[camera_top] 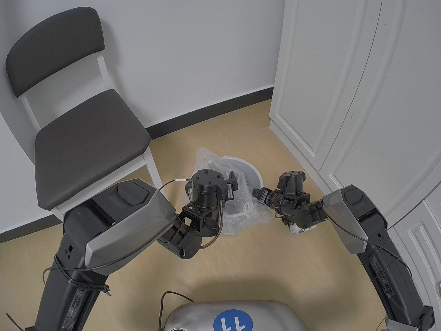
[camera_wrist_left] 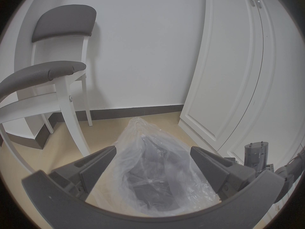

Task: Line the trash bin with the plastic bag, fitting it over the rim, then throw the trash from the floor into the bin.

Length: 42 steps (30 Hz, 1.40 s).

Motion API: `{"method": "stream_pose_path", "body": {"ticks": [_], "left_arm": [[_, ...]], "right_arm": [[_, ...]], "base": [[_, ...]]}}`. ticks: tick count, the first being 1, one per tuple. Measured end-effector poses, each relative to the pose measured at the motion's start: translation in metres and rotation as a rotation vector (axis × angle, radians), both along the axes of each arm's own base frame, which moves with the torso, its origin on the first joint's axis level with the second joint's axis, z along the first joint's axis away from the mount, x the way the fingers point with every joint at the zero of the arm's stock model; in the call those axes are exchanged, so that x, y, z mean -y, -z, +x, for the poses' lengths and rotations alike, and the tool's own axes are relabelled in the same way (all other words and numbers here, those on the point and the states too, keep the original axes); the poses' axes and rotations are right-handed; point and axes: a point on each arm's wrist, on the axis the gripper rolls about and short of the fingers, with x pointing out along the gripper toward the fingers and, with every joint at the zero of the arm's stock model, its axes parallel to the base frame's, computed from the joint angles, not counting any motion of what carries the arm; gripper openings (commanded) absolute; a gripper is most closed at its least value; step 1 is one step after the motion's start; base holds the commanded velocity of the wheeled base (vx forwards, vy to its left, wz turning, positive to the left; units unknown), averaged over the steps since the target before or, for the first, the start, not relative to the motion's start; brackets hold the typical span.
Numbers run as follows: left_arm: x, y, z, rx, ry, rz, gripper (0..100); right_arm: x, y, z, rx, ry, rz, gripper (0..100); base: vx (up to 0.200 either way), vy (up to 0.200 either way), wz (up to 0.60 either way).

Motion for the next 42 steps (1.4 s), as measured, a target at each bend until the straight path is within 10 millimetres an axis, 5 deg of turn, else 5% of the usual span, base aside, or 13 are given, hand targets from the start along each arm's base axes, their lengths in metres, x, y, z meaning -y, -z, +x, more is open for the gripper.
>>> {"method": "stream_pose_path", "body": {"ticks": [4, 27, 35, 42], "left_arm": [[0.0, 0.0, 0.0, 0.0, 0.0, 0.0, 100], [-0.005, -0.005, 0.002, 0.007, -0.01, -0.005, 100], [-0.007, -0.008, 0.003, 0.012, -0.015, -0.007, 100], [-0.008, -0.009, 0.004, 0.012, -0.017, -0.007, 100]], "right_arm": [[0.001, -0.004, 0.001, 0.01, 0.032, -0.003, 100], [0.022, -0.099, -0.029, 0.045, 0.022, -0.168, 100], [0.017, -0.11, -0.065, 0.087, -0.065, -0.308, 100], [-0.002, -0.103, -0.1, 0.351, -0.175, -0.537, 100]], "base": [[0.0, 0.0, 0.0], [0.0, 0.0, 0.0], [0.0, 0.0, 0.0], [0.0, 0.0, 0.0]]}}
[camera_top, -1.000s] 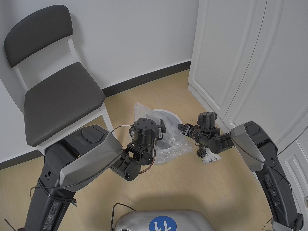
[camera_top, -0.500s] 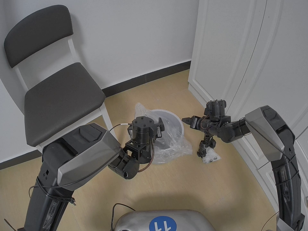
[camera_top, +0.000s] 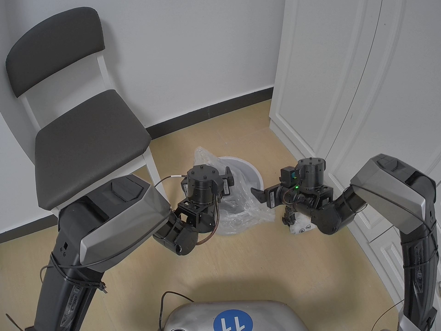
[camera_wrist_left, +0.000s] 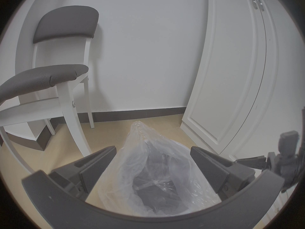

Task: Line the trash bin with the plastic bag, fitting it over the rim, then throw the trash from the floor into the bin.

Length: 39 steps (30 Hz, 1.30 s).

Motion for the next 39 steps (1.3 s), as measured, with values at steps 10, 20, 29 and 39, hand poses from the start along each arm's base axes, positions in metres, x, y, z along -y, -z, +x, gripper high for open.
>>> {"method": "stream_pose_path", "body": {"ticks": [10, 20, 29, 39], "left_arm": [[-0.001, -0.001, 0.001, 0.002, -0.002, 0.001, 100], [-0.001, -0.002, 0.001, 0.004, -0.002, -0.001, 100], [-0.001, -0.002, 0.001, 0.004, -0.003, -0.001, 100], [-0.001, -0.001, 0.001, 0.003, -0.003, -0.001, 100]], "right_arm": [[-0.035, 0.041, -0.023, 0.069, -0.036, -0.136, 100], [-0.05, 0.051, -0.016, 0.136, 0.03, -0.127, 100], [-0.057, 0.037, -0.036, 0.171, 0.001, -0.11, 100], [-0.068, 0.051, -0.036, 0.161, -0.017, -0.117, 100]], "base": [[0.0, 0.0, 0.0], [0.0, 0.0, 0.0], [0.0, 0.0, 0.0], [0.0, 0.0, 0.0]]}}
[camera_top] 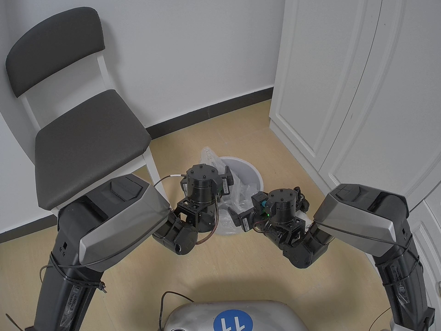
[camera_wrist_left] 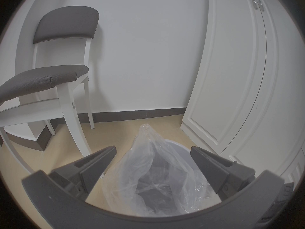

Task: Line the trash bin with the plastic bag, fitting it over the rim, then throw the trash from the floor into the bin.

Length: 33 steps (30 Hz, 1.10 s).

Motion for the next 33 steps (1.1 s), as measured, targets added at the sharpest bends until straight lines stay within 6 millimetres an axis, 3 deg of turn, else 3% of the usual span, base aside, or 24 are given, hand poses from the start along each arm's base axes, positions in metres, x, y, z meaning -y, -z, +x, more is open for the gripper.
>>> {"method": "stream_pose_path", "body": {"ticks": [3, 4, 13, 26, 33], "left_arm": [[-0.001, 0.0, 0.0, 0.0, -0.001, 0.0, 100], [-0.001, 0.0, 0.0, 0.0, -0.002, 0.0, 100], [-0.001, 0.0, 0.001, 0.001, -0.003, -0.001, 100], [-0.012, -0.014, 0.006, 0.023, -0.028, -0.013, 100], [-0.015, -0.02, 0.006, 0.031, -0.033, -0.017, 100]], "right_arm": [[0.0, 0.005, 0.004, 0.0, 0.004, 0.0, 100], [-0.001, 0.007, 0.006, 0.003, 0.005, 0.001, 0], [0.006, 0.012, 0.027, 0.034, 0.04, 0.03, 0], [0.031, -0.038, 0.08, 0.192, 0.138, 0.222, 0], [0.048, -0.045, 0.107, 0.24, 0.187, 0.26, 0]], "base": [[0.0, 0.0, 0.0], [0.0, 0.0, 0.0], [0.0, 0.0, 0.0], [0.0, 0.0, 0.0], [0.0, 0.0, 0.0]]}}
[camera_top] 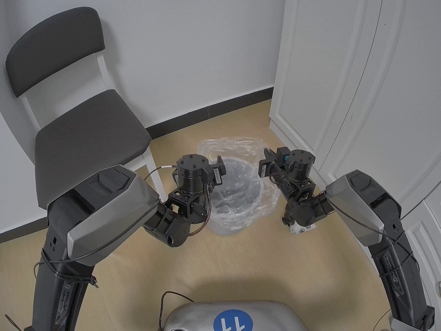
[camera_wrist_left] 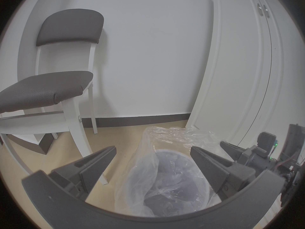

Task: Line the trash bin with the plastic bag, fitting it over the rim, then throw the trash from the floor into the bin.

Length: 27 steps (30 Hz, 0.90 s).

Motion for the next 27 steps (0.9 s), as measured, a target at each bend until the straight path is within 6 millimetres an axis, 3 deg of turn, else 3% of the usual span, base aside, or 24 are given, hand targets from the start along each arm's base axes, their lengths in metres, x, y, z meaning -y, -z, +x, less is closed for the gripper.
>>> {"method": "stream_pose_path", "body": {"ticks": [8, 12, 18, 27], "left_arm": [[-0.001, -0.002, 0.0, 0.004, 0.0, -0.003, 100], [-0.001, -0.003, 0.0, 0.006, -0.001, -0.004, 100], [-0.001, -0.003, 0.0, 0.006, -0.001, -0.004, 100], [0.0, -0.003, -0.001, 0.006, 0.001, -0.004, 100]], "right_arm": [[0.008, 0.007, 0.023, 0.052, 0.028, 0.025, 0], [0.012, 0.024, 0.03, 0.034, 0.035, 0.043, 0], [0.013, 0.047, 0.033, -0.017, 0.03, 0.052, 0], [0.014, 0.05, 0.034, -0.008, 0.029, 0.065, 0]], "base": [[0.0, 0.0, 0.0], [0.0, 0.0, 0.0], [0.0, 0.0, 0.0], [0.0, 0.0, 0.0]]}}
